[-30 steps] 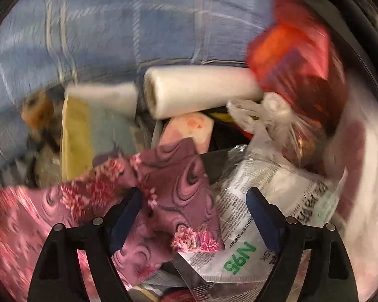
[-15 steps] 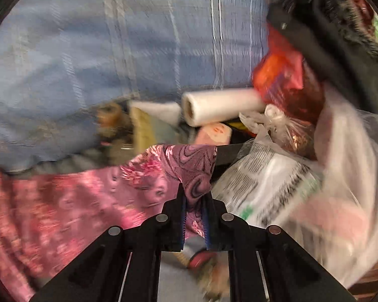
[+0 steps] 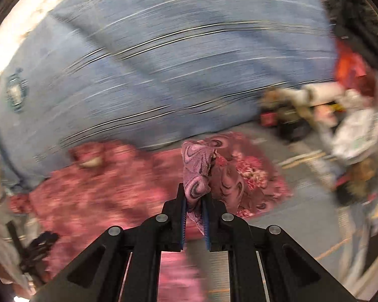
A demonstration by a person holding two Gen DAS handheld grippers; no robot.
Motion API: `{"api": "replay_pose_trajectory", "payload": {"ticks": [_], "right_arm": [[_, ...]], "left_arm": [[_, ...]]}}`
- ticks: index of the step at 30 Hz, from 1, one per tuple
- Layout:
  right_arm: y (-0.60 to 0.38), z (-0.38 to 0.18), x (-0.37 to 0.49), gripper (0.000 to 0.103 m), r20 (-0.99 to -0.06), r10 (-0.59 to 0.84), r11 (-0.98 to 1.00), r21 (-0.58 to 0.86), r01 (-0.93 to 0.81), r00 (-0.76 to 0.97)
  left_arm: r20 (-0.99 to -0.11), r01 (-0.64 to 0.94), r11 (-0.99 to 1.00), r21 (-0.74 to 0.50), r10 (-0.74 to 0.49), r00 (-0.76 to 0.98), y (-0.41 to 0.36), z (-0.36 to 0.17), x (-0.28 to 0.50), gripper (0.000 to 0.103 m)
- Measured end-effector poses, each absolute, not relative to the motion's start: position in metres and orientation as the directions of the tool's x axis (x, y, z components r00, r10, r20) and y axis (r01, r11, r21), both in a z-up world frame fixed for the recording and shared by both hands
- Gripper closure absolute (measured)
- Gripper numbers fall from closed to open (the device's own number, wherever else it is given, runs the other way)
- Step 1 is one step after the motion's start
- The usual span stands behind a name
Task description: Fold small clothes
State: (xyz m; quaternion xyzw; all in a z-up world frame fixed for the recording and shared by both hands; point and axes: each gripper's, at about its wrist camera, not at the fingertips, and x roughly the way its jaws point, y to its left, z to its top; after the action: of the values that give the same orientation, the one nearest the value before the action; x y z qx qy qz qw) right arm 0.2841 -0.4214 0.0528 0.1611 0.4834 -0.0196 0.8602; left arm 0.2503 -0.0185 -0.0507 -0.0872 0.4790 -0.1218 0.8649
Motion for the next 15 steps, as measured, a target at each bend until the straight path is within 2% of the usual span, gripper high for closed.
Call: {"api": "replay_pose_trajectory", "payload": {"ticks": [12, 13, 15], "right_arm": [[-0.196, 0.015, 0.334, 0.092, -0.779, 0.445, 0.885, 0.458, -0.085, 0.441], [-0.180, 0.006, 0.338, 0.092, -0.781, 0.458, 0.879, 0.469, -0.087, 0.424], [-0.154, -0.020, 0.343, 0.084, -0.790, 0.502, 0.855, 0.514, -0.065, 0.352]], "left_arm": [[-0.792, -0.025, 0.954, -0.297, -0.232, 0.565, 0.053, -0.026, 0.267, 0.000], [-0.790, -0.048, 0.949, -0.312, -0.231, 0.568, 0.062, -0.025, 0.270, 0.000], [-0.788, -0.084, 0.935, -0.344, -0.239, 0.567, 0.076, -0.027, 0.274, 0.000]]}}
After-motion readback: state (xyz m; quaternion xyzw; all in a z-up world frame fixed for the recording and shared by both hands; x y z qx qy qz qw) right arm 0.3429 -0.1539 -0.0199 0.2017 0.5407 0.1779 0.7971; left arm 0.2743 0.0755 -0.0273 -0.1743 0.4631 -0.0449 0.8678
